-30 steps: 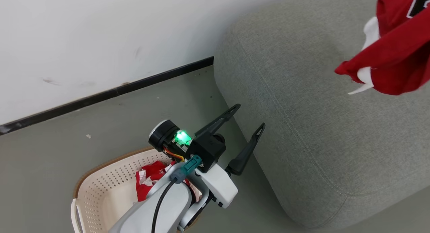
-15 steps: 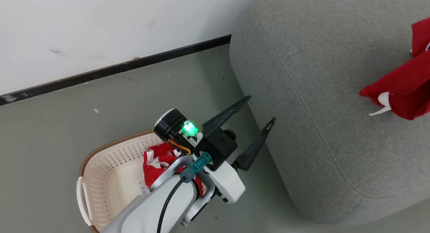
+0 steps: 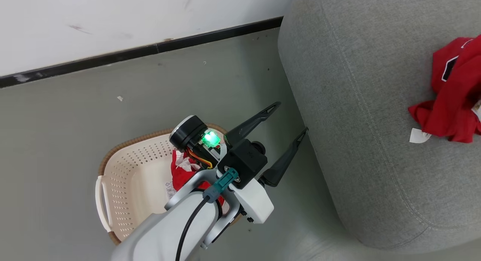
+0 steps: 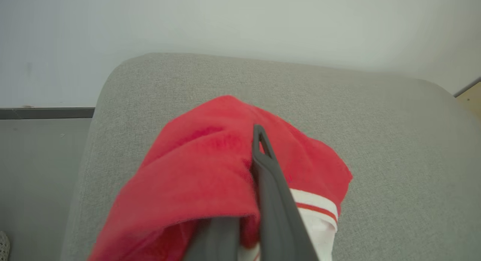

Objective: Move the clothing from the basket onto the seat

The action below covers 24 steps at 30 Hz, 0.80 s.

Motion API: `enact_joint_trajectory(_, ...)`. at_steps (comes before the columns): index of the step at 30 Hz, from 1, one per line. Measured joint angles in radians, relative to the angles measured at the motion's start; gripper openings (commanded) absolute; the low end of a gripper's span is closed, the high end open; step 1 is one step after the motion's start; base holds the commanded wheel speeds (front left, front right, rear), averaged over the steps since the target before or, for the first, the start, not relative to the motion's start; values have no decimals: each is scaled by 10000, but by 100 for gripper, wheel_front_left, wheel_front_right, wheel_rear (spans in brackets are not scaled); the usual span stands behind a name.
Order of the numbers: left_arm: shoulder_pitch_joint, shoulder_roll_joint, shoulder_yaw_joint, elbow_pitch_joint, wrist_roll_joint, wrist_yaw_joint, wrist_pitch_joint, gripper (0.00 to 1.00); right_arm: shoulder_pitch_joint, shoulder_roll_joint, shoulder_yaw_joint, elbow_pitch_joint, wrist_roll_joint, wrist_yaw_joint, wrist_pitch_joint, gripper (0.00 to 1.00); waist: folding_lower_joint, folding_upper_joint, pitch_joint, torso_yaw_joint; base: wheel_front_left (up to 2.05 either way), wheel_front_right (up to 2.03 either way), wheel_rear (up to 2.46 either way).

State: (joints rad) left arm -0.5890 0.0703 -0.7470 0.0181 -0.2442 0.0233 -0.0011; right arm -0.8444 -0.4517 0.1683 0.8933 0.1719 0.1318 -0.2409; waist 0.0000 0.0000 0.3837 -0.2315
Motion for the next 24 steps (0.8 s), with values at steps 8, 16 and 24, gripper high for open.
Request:
enact_joint_trajectory(8,-248,17,-2,-48,73,-40,-2,100,2,535,-261,359,-420,0,-71,0,0,0,337,321,0,0,0)
enact_joint_trajectory(16,-383,8,-46,-36,71,-100,-25,100,97,796,-443,159,-554,0,-71,0,0,0,526,530,0,0,0)
enact_joint_trajectory(24,-379,171,151,190,67,-127,-267,100,907,1014,-583,-451,-673,0,-73,100,0,0,455,475,0,0,0)
